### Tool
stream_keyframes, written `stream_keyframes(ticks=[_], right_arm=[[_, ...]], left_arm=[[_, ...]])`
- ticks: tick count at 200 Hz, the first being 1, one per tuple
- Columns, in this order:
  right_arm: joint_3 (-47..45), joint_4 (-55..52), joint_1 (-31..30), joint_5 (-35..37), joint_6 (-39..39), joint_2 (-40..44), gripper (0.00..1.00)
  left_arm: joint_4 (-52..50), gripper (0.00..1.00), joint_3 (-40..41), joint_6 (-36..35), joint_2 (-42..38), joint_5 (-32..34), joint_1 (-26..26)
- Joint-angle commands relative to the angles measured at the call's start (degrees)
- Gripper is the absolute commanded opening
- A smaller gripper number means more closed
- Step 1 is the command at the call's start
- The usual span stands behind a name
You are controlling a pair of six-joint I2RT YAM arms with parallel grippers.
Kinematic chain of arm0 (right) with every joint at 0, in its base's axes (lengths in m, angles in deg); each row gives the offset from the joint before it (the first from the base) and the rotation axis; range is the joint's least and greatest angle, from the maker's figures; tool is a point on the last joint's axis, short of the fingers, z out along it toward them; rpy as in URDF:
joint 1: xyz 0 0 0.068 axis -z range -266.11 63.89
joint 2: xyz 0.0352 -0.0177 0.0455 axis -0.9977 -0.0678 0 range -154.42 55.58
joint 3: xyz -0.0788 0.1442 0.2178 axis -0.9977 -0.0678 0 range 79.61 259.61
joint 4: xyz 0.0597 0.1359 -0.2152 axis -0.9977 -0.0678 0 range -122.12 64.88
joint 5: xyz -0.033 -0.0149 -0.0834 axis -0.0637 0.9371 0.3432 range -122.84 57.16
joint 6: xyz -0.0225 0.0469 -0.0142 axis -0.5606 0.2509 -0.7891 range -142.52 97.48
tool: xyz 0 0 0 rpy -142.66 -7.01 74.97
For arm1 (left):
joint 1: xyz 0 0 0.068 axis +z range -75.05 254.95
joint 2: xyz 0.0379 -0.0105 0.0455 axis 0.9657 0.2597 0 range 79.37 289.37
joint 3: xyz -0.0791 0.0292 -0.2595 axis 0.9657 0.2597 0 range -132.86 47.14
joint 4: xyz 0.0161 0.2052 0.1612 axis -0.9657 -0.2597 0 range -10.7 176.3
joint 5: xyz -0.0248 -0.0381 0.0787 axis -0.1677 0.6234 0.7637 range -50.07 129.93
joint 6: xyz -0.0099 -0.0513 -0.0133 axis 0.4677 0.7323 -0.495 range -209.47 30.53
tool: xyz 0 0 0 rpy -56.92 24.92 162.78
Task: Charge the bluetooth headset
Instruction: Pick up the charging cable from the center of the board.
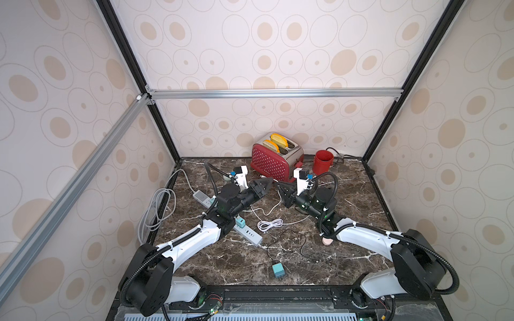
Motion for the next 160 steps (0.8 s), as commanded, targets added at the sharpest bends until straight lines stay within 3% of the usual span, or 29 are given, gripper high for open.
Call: stream_keyframes(ticks=[1,117,160], right_arm=[[-0.9,4.9,-0.6,1.8,2.4,0.5,0.00],[-2.3,10.3,-1.6,2.1,4.9,-0.2,0.00],[-2.8,10.6,-1.9,1.9,4.8,0.0,0.00]], left_arm=[[7.4,0.40,0.0,1.1,-0.2,2.1,-0.3],[11.5,0.34,-2.0,-0.8,3.0,-0.9,-0.3],[14.1,0.26,-2.2,-0.8,3.8,-2.0,-0.3]])
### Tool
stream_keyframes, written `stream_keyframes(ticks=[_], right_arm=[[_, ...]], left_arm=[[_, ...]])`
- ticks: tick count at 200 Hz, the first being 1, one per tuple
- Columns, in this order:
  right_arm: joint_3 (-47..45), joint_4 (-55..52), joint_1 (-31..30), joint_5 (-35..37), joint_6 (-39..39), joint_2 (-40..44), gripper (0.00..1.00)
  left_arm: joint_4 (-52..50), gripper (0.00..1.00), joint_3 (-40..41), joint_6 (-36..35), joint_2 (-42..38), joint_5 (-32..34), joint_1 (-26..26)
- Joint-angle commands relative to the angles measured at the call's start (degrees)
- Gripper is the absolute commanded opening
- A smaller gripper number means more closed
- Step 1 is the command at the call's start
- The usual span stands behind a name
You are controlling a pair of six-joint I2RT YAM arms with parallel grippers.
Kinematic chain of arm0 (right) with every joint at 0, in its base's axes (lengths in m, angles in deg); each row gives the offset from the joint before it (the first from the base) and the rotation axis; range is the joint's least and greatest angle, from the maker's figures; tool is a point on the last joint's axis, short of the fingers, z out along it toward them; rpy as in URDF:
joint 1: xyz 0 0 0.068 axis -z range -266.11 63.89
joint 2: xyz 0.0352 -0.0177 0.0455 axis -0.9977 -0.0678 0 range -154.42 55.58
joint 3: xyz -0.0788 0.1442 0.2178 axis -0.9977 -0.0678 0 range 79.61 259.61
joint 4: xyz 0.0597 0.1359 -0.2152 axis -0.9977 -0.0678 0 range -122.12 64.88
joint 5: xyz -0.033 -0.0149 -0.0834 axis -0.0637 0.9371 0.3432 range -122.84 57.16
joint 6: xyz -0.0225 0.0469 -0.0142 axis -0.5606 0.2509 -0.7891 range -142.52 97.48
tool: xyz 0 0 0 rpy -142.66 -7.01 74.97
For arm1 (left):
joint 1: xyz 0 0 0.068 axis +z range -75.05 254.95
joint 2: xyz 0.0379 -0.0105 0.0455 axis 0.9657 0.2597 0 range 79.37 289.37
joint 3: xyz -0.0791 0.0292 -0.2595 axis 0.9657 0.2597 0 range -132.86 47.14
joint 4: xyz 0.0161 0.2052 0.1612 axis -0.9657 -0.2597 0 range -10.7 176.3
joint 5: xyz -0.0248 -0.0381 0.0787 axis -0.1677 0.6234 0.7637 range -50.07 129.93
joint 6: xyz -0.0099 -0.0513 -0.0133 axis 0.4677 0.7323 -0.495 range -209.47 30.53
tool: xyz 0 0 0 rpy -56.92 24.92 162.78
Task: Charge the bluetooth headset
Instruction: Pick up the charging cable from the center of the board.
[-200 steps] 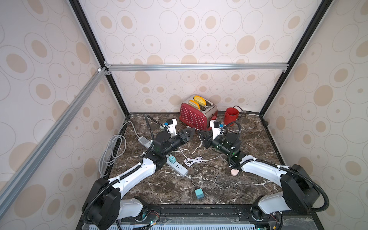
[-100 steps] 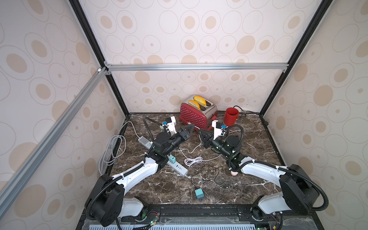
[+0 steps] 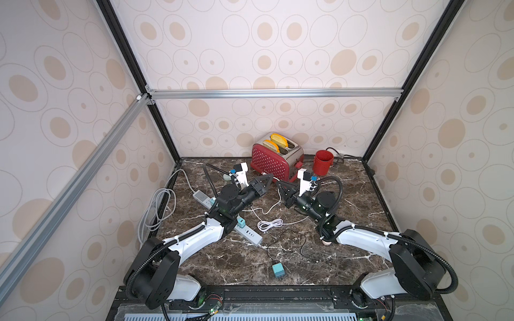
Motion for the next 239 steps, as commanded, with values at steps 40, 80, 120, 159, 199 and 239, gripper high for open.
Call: stream_keyframes(ticks=[40,80,120,159,199,239], right_arm=[[-0.5,4.0,-1.1,0.1,1.1,-0.9,0.00],[-0.5,5.8,-2.6,1.1,1.1,-2.7,0.00],[-2.4,10.2,-4.5,5.3,-0.6,-3.5,0.00],[-3.2,12.8,-5.3,8.1,-1.0,-4.2,0.00],[-3.3,11.5,-5.3,8.5,-1.8,-3.6,0.18],[-1.6,-7.5,-3.5,1.0,-9.0,4.2,0.42]], left_arm=[[5.4,0.21,-2.2,-0.9,0.6,-1.1,-0.3],[5.6,0.19,-3.4,-1.9,1.4,-1.3,-0.3],[5.5,0.15,-4.4,-2.5,1.9,-1.8,-0.4],[4.4,0.11,-4.9,-3.7,1.9,-2.3,-0.4],[-0.6,0.02,-5.9,-8.5,0.8,-3.5,-0.3],[-17.4,0.01,-10.8,-24.3,-1.2,-7.6,-0.2]])
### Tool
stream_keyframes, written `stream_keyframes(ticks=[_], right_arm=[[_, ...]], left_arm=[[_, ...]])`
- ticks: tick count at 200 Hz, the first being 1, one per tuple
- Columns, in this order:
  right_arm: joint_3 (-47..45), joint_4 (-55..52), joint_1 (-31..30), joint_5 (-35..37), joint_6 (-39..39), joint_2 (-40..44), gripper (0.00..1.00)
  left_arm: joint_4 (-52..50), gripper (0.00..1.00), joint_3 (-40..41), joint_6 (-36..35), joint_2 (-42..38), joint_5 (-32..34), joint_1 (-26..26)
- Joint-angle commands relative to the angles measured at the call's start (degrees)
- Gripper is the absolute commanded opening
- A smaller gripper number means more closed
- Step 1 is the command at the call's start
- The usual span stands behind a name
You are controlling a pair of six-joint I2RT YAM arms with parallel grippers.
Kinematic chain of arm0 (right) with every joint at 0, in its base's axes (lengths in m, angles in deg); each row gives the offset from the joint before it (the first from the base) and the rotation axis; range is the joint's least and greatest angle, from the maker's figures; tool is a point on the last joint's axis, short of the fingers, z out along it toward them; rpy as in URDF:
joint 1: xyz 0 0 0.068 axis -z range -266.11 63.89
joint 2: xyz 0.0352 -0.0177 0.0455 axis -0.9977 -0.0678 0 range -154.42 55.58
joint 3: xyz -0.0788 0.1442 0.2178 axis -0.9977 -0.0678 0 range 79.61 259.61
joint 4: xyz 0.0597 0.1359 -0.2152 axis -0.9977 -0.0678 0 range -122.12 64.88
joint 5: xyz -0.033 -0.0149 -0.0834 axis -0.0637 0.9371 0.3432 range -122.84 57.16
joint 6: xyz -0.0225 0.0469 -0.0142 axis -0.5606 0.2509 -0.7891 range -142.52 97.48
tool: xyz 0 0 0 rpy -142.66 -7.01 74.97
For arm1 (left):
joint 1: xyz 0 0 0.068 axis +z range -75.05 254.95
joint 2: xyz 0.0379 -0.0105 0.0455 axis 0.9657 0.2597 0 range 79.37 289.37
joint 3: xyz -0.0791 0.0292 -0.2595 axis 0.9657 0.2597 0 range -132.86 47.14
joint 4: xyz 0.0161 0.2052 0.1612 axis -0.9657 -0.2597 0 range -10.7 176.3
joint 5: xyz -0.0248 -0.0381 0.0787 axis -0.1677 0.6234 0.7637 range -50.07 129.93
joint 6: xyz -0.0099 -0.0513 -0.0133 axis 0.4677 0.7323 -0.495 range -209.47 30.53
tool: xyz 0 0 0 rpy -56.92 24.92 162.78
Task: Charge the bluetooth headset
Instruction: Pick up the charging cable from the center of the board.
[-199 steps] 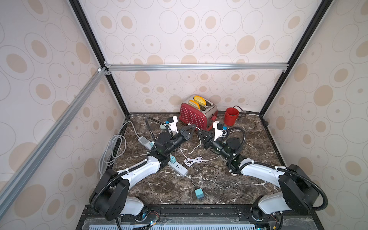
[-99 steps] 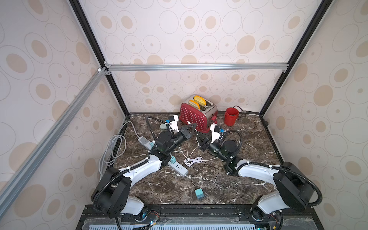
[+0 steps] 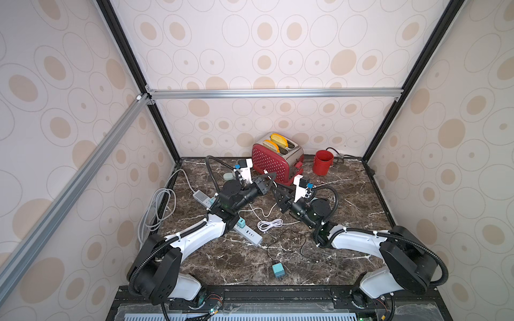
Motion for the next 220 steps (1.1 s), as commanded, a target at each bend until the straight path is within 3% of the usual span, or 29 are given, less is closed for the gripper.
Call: stream_keyframes(ticks=[1,63,105,135,164,220], right_arm=[[1.3,-12.6,1.2,-5.4,-5.3,6.1,0.42],[7.4,-41.6,10.5,-27.5,-19.0,16.2,0.50],[14.7,-48.2,21.2,-46.5,-20.9,14.7,0.47],[23.8,-61.6,21.7,-52.6,-28.9,10.8,0.45],[28.1,-66.1,21.8,-58.0,-33.5,7.7,0.44],[31.2,-69.3,21.8,-59.6,-38.2,4.2,0.42]], left_arm=[[-11.3,0.01,-5.9,-12.9,-2.3,-3.8,-0.1],[-28.8,0.04,-13.1,-38.5,-2.7,-11.2,0.0],[-39.9,0.03,-17.4,-49.6,-2.2,-18.7,0.0],[-45.3,0.04,-18.8,-54.4,-1.6,-22.0,0.1],[-46.8,0.03,-20.2,-55.8,0.7,-25.8,0.1],[-50.5,0.03,-23.7,-58.8,4.8,-29.7,0.1]])
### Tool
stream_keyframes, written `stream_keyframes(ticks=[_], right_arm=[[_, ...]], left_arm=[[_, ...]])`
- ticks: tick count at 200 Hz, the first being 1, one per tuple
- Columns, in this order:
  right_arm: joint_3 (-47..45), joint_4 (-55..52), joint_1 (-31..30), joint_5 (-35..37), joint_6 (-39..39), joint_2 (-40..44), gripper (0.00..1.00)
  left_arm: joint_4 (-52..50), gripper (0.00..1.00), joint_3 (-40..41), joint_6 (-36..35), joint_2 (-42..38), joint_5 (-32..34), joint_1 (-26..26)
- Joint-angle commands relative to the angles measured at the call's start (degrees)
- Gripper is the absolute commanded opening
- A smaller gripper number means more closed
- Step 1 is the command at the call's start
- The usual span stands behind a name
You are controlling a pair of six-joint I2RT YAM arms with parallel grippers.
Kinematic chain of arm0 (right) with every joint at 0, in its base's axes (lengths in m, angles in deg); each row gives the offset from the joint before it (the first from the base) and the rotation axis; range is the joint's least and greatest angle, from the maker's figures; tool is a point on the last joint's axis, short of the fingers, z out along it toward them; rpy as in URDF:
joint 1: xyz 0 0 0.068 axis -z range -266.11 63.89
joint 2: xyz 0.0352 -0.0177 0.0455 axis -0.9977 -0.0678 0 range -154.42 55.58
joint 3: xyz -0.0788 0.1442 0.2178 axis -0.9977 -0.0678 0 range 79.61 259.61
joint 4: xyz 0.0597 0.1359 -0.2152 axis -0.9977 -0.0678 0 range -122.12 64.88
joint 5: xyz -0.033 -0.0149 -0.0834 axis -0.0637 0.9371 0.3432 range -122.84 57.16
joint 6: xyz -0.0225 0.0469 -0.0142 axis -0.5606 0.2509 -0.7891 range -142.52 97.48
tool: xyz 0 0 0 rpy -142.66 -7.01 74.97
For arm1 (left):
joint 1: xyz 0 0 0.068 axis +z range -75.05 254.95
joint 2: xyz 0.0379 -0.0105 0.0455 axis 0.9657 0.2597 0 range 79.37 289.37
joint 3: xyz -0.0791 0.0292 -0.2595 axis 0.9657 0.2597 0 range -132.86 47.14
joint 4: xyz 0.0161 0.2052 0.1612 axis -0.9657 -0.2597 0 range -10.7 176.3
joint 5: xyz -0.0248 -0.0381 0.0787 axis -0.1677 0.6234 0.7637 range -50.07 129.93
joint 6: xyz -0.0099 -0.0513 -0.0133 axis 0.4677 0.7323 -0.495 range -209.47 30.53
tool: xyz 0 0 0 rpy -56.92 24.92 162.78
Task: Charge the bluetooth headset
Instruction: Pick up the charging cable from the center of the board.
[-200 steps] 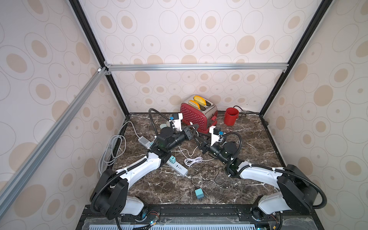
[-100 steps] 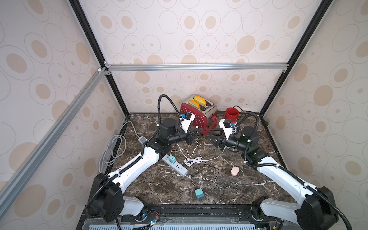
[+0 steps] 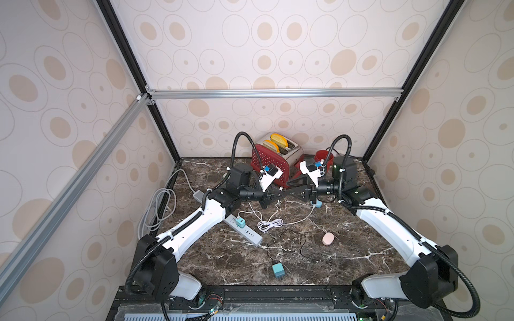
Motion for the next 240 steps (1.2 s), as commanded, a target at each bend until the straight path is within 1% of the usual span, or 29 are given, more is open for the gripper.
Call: stream_keyframes(ticks=[1,36,62,132,151,197,216,240], right_arm=[[2.6,-3.7,0.2,-2.9,-4.6,-1.0,0.42],[3.5,-4.3,0.1,-2.0,-4.1,-1.8,0.38],[3.7,-4.2,0.2,-2.4,-3.1,-2.2,0.32],[3.9,-2.3,0.2,-3.4,-0.3,-4.2,0.19],[4.0,-2.0,0.2,-4.0,-0.3,-4.5,0.14],[4.2,-1.3,0.1,-4.7,-0.4,-5.1,0.07],[4.3,-1.6,0.5,-5.1,-0.7,-5.5,0.05],[4.2,-0.7,1.3,-5.5,0.2,-5.4,0.04]], left_arm=[[-3.4,0.03,-4.2,-4.2,1.4,-3.7,0.1],[-4.1,0.03,-5.6,-4.8,2.8,-5.1,0.1],[-4.0,0.03,-6.0,-4.7,3.5,-5.6,0.1],[-4.0,0.03,-6.6,-4.4,4.1,-5.7,0.1],[-4.0,0.03,-7.0,-4.3,4.4,-5.8,0.1],[-5.2,0.03,-8.6,-4.7,6.3,-6.2,0.1],[-5.8,0.07,-9.2,-5.0,6.8,-6.0,0.1],[-5.8,0.18,-9.8,-5.2,7.0,-5.4,0.1]])
